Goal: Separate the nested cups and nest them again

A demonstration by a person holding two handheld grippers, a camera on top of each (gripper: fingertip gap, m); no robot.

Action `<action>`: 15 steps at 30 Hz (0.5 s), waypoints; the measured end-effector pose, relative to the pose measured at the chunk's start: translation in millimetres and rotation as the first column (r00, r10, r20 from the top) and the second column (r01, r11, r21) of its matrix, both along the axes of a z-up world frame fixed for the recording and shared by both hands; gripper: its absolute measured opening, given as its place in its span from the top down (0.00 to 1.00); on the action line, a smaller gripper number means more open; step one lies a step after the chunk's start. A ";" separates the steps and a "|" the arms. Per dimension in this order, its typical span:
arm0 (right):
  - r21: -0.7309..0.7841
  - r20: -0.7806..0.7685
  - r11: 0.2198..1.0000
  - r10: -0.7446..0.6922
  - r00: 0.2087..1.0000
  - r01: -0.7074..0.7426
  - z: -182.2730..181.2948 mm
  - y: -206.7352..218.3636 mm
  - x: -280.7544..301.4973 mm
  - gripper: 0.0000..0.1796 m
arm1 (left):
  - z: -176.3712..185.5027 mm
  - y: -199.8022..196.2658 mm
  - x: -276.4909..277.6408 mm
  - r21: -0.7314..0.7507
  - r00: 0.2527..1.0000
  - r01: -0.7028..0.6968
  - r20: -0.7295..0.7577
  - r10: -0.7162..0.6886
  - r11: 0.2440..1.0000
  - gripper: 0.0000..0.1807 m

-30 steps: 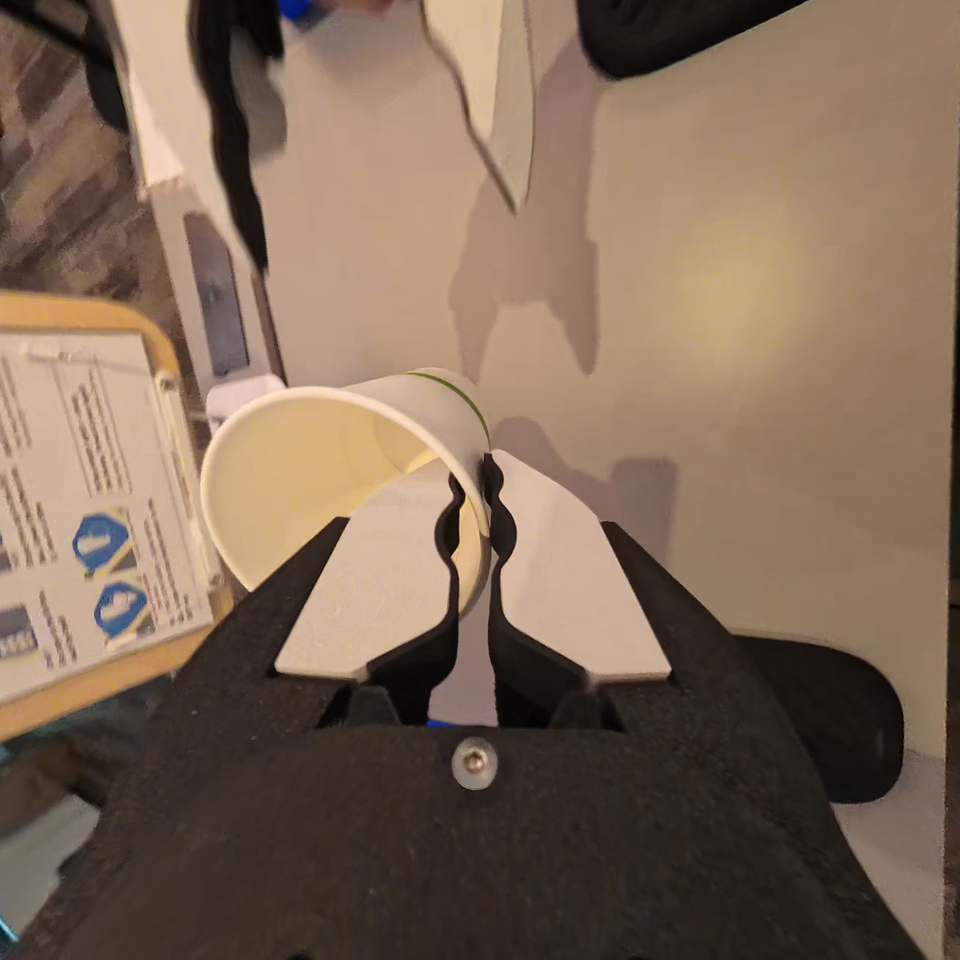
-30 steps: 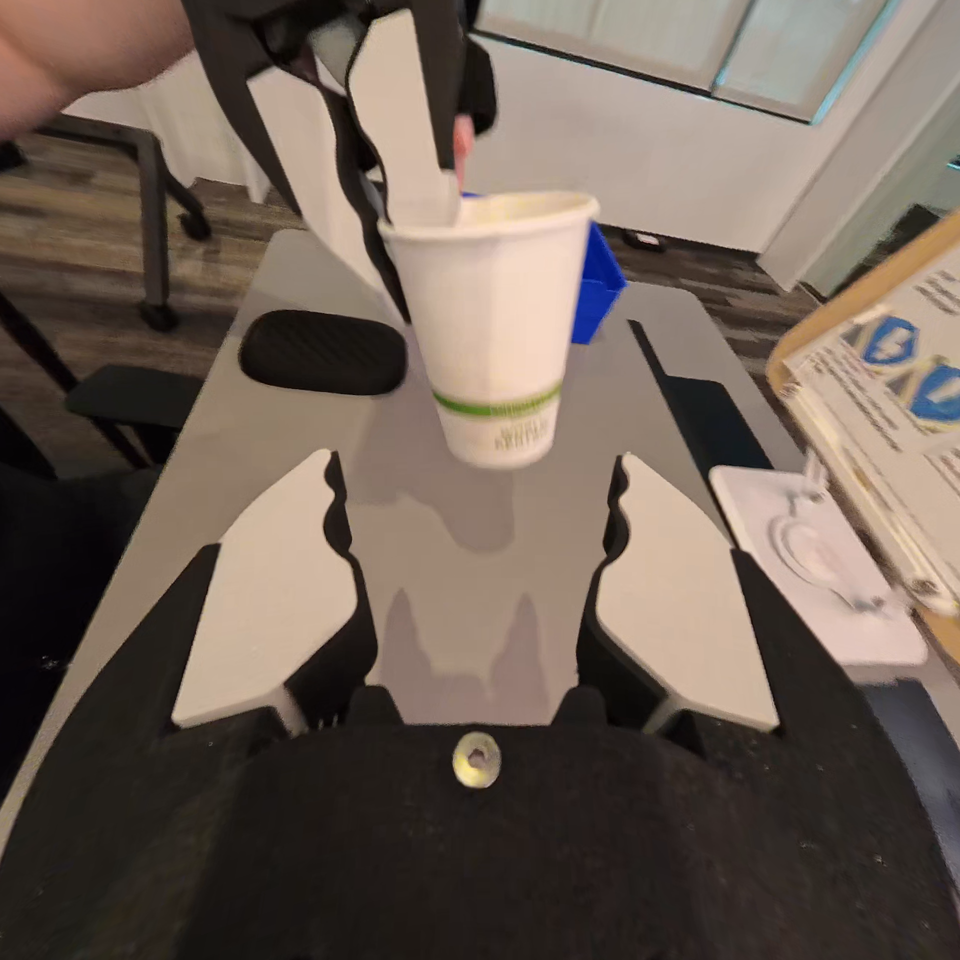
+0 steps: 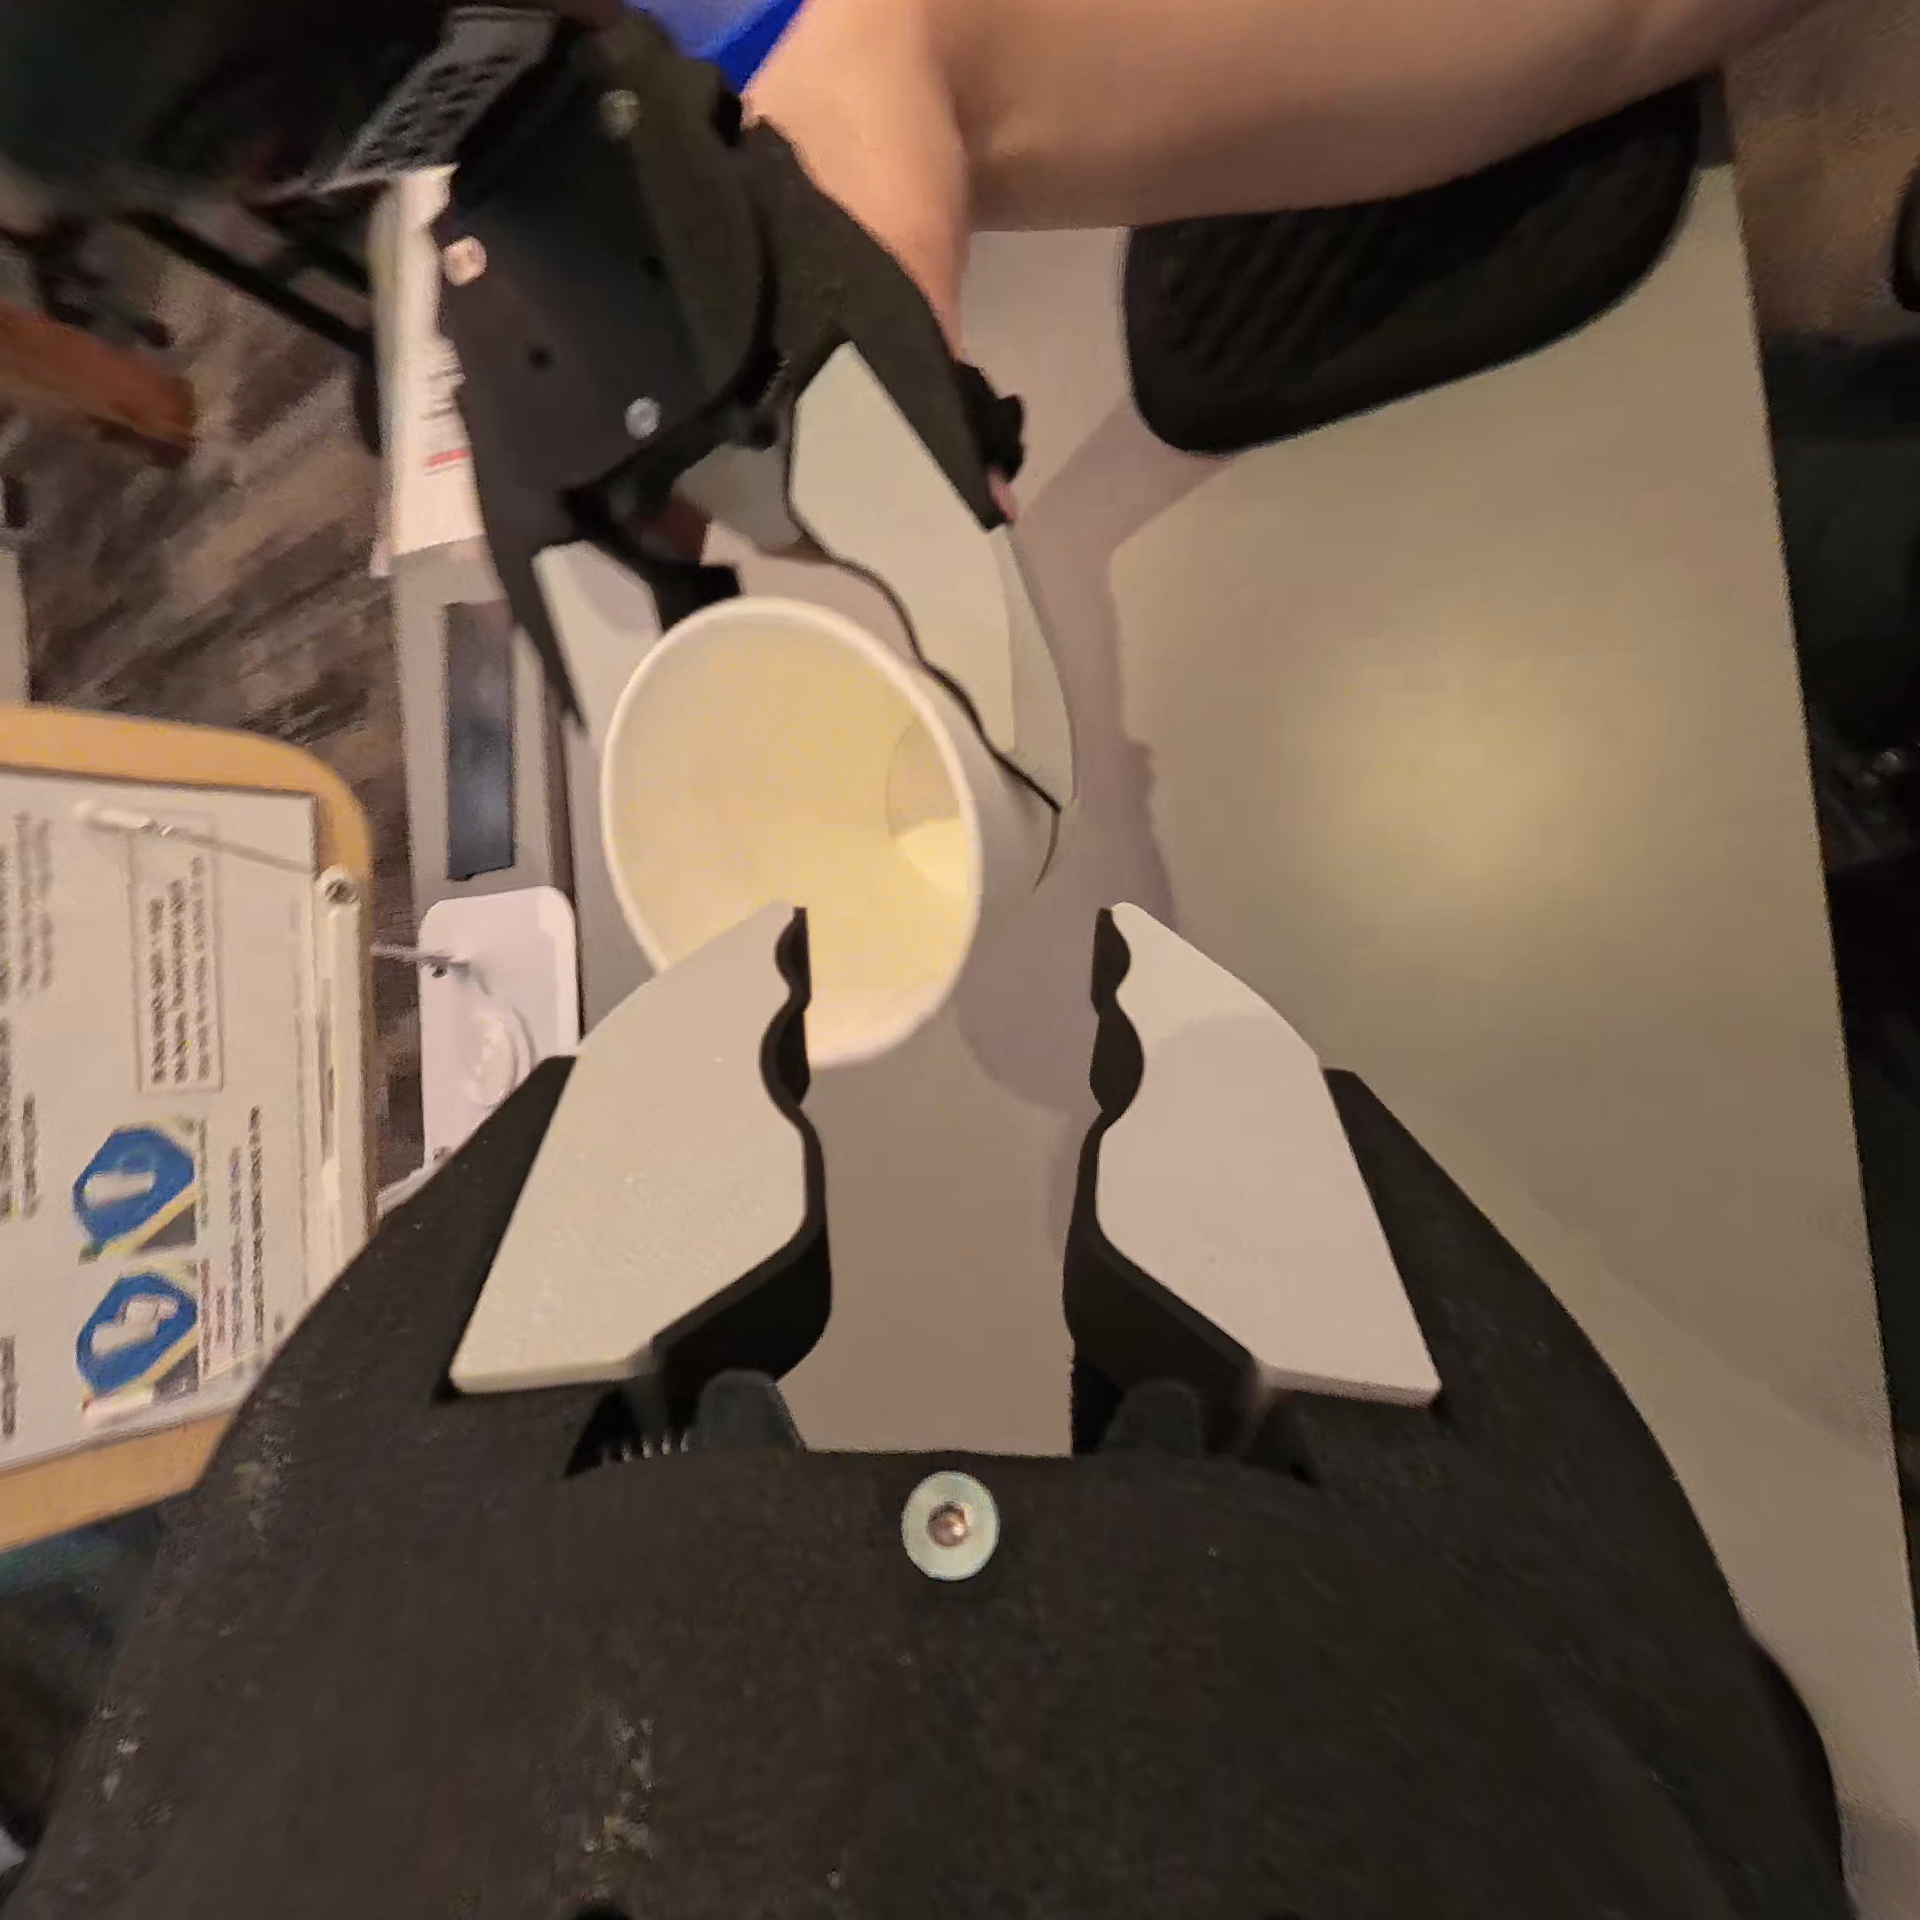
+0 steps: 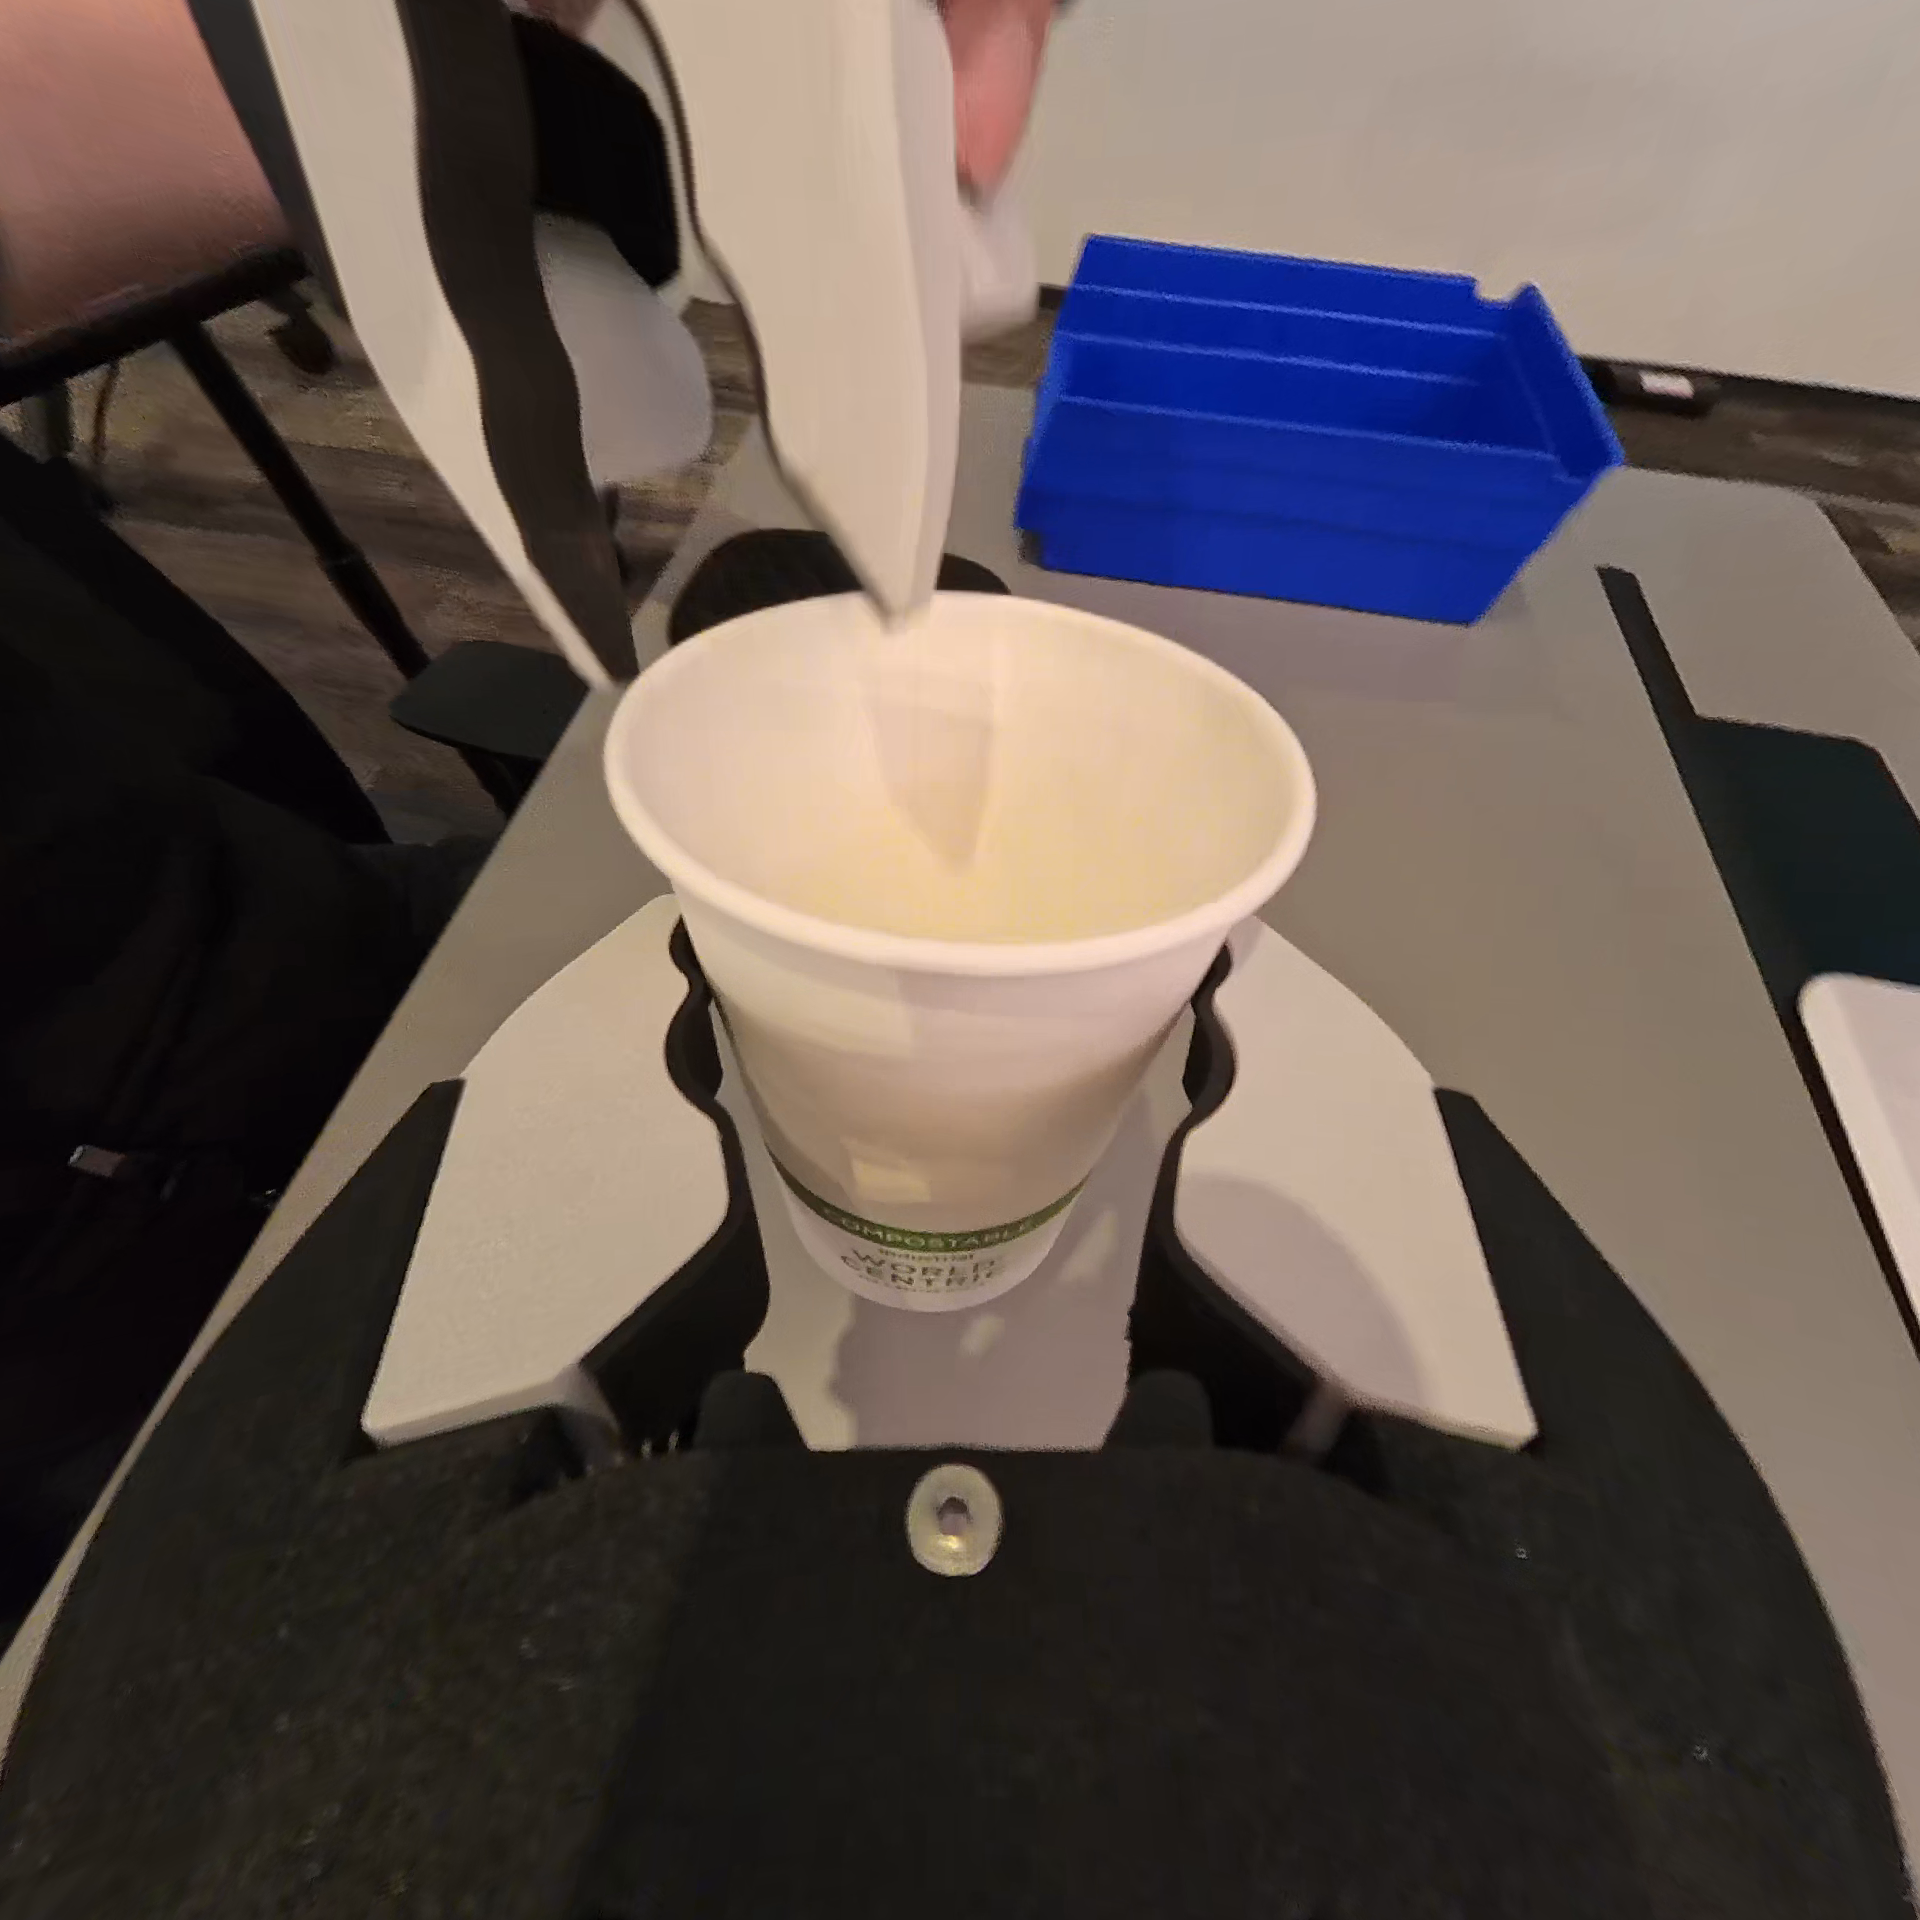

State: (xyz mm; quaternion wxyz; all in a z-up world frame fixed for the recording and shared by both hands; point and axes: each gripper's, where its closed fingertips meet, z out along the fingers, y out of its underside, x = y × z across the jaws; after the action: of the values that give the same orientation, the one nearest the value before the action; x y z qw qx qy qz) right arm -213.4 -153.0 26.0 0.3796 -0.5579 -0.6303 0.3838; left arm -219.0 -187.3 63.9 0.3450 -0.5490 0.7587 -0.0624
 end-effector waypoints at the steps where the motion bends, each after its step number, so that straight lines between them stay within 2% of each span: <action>1: -0.006 0.005 1.000 -0.029 1.000 0.029 -1.4 8.0 5.3 0.51 | 3.8 5.6 -6.1 0.000 0.998 -0.035 0.046 0.035 0.999 0.70; 4: -0.013 -0.010 0.991 -0.130 0.991 0.130 5.4 32.6 31.7 0.51 | 9.1 26.6 -32.9 -0.029 0.969 -0.181 0.168 0.184 0.983 0.70; 6: 0.024 -0.043 0.968 -0.247 0.968 0.248 22.2 52.3 61.2 0.51 | 5.6 41.3 -54.2 -0.077 0.924 -0.290 0.239 0.300 0.954 0.70; 9: 0.137 -0.190 0.848 -0.484 0.854 0.512 68.6 81.8 130.2 0.51 | -10.6 60.7 -87.0 -0.157 0.828 -0.442 0.309 0.469 0.883 0.70; 10: 0.147 -0.276 0.767 -0.574 0.771 0.624 89.4 90.4 161.5 0.51 | -17.3 66.0 -97.3 -0.179 0.788 -0.489 0.328 0.521 0.854 0.71; 12: 0.158 -0.433 0.503 -0.738 0.518 0.850 125.1 102.4 239.9 0.51 | -30.2 72.7 -113.9 -0.220 0.711 -0.558 0.371 0.598 0.800 0.71; 13: 0.164 -0.494 0.380 -0.767 0.410 0.910 137.3 99.1 276.1 0.51 | -35.6 75.3 -121.0 -0.232 0.673 -0.587 0.393 0.627 0.776 0.72; 15: 0.163 -0.529 0.233 -0.799 0.285 0.959 143.5 86.3 331.2 0.51 | -44.4 79.2 -133.2 -0.260 0.597 -0.634 0.434 0.675 0.728 0.72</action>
State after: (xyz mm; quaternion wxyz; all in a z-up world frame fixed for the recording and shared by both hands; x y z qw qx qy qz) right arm 117.7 -66.7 169.5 0.7489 -0.6349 -0.1884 0.0241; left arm -352.2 -108.1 19.6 0.5060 -0.7657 0.3840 -0.1013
